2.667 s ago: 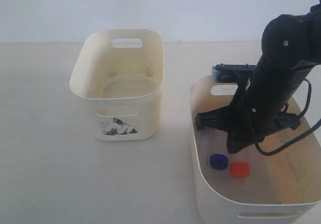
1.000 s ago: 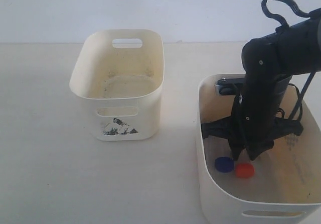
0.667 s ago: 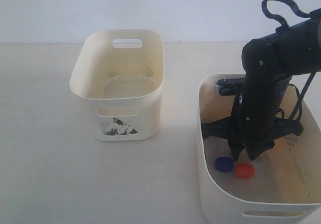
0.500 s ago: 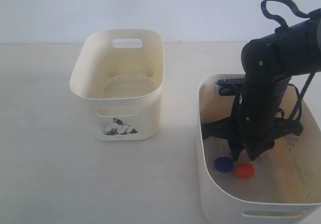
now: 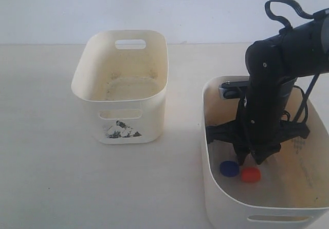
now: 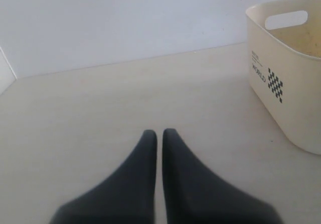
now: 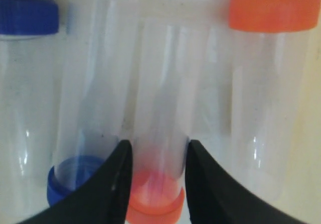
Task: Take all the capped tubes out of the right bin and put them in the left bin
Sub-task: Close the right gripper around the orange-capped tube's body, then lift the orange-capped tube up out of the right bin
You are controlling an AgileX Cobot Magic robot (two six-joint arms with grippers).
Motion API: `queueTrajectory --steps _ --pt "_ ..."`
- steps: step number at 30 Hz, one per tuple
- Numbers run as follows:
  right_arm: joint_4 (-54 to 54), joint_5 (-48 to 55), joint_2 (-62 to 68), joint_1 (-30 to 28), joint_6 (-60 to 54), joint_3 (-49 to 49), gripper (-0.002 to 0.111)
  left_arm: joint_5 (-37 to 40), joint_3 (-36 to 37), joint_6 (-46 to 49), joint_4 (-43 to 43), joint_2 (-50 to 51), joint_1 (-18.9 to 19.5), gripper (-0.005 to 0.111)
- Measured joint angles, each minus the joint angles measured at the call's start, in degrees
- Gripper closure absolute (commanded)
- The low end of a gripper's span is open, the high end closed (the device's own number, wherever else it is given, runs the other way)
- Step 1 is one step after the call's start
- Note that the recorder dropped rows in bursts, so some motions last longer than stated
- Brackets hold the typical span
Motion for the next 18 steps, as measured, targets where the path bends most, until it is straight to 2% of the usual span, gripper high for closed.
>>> queueTrajectory --steps 10,18 --pt "0.0 0.6 -0.6 0.0 -2.4 -0.1 0.108 0.0 0.0 0.0 0.0 0.0 0.0 0.102" --pt "0.8 1.0 -8.7 0.0 -4.5 1.3 0.108 0.0 0.0 0.0 0.0 0.0 0.0 0.102"
